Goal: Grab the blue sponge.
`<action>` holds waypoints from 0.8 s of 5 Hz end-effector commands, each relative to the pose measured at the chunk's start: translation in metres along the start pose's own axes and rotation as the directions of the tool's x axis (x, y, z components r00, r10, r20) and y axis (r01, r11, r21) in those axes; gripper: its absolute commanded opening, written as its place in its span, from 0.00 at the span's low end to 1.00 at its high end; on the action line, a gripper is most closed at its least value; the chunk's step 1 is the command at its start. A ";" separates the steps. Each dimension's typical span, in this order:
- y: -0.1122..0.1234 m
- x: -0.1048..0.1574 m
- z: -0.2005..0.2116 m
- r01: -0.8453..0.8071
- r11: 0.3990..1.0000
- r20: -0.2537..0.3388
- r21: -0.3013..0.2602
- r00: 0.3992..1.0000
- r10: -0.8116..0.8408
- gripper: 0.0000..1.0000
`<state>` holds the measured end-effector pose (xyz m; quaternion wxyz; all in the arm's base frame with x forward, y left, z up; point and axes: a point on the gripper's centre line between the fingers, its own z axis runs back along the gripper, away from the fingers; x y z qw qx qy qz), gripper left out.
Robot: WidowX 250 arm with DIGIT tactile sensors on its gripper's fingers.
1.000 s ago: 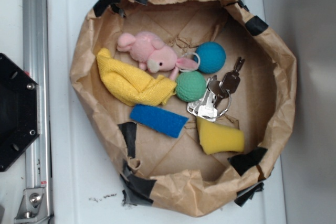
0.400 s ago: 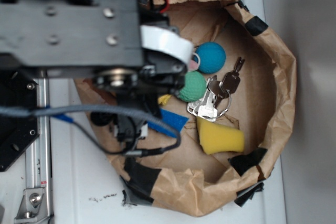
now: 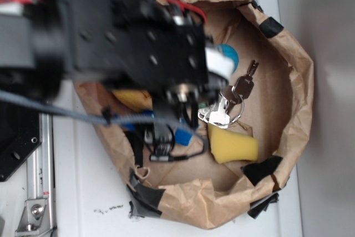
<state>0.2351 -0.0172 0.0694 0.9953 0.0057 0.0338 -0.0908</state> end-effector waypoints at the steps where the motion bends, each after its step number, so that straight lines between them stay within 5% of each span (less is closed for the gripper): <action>1: -0.059 0.014 -0.008 0.327 0.935 0.079 0.137 0.937 -0.339 1.00; 2: -0.064 0.004 -0.019 0.412 0.898 0.100 0.154 0.898 -0.429 1.00; 4: -0.033 -0.004 -0.033 0.402 0.909 0.087 0.107 0.907 -0.412 1.00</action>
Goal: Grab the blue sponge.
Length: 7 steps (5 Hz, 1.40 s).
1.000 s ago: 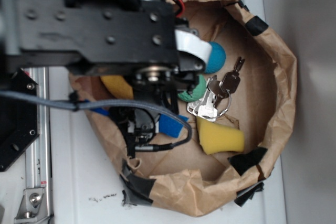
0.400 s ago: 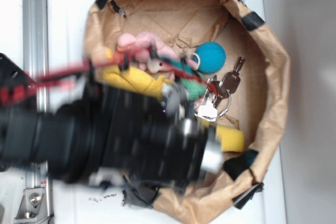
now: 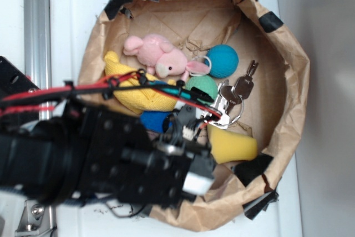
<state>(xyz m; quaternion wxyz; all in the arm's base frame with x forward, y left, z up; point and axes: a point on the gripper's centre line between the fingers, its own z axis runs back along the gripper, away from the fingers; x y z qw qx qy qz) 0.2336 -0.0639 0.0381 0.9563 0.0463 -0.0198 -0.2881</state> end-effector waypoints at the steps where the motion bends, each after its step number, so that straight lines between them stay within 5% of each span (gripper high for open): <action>1: 0.028 -0.038 0.000 -0.017 0.999 0.018 -0.037 1.000 0.018 1.00; 2: 0.034 -0.036 -0.003 -0.039 0.999 -0.014 -0.033 0.999 0.038 1.00; 3: 0.035 -0.035 -0.009 -0.066 0.997 -0.039 -0.043 0.997 0.064 0.00; 5: 0.036 -0.030 -0.015 -0.144 0.989 -0.124 -0.026 0.982 0.140 0.00; 6: 0.049 -0.027 0.030 -0.269 0.963 -0.161 0.026 0.949 0.270 0.00; 7: 0.064 -0.042 0.079 -0.504 0.860 -0.108 -0.078 0.862 0.495 0.00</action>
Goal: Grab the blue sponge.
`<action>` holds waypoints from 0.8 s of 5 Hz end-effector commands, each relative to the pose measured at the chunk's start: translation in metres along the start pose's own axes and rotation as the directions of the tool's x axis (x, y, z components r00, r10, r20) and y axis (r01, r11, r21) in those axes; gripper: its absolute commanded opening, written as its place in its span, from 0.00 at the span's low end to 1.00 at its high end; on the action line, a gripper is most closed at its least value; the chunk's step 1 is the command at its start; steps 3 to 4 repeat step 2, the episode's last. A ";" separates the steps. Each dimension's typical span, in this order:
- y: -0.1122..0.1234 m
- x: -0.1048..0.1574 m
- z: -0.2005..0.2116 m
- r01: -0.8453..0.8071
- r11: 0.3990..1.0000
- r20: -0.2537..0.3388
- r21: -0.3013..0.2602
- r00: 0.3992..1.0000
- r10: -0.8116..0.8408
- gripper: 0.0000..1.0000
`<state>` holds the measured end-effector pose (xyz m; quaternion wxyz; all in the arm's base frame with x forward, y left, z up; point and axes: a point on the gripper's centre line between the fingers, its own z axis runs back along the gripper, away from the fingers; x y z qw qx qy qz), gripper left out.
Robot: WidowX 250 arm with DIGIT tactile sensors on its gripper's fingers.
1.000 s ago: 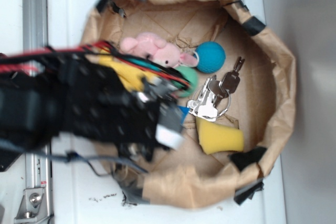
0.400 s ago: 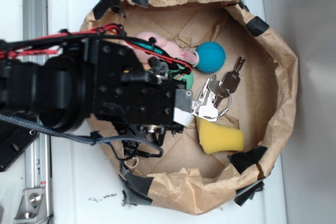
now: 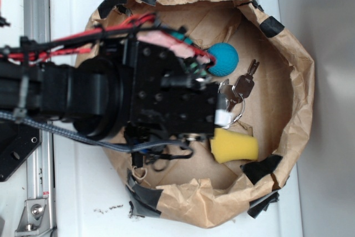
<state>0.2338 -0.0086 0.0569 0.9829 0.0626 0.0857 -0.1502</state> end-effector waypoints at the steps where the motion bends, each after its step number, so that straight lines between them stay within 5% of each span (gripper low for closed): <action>1: 0.032 -0.039 0.106 -0.377 0.900 0.124 -0.220 0.904 0.409 0.00; 4: 0.026 -0.042 0.120 -0.380 0.901 0.109 -0.211 0.907 0.408 0.00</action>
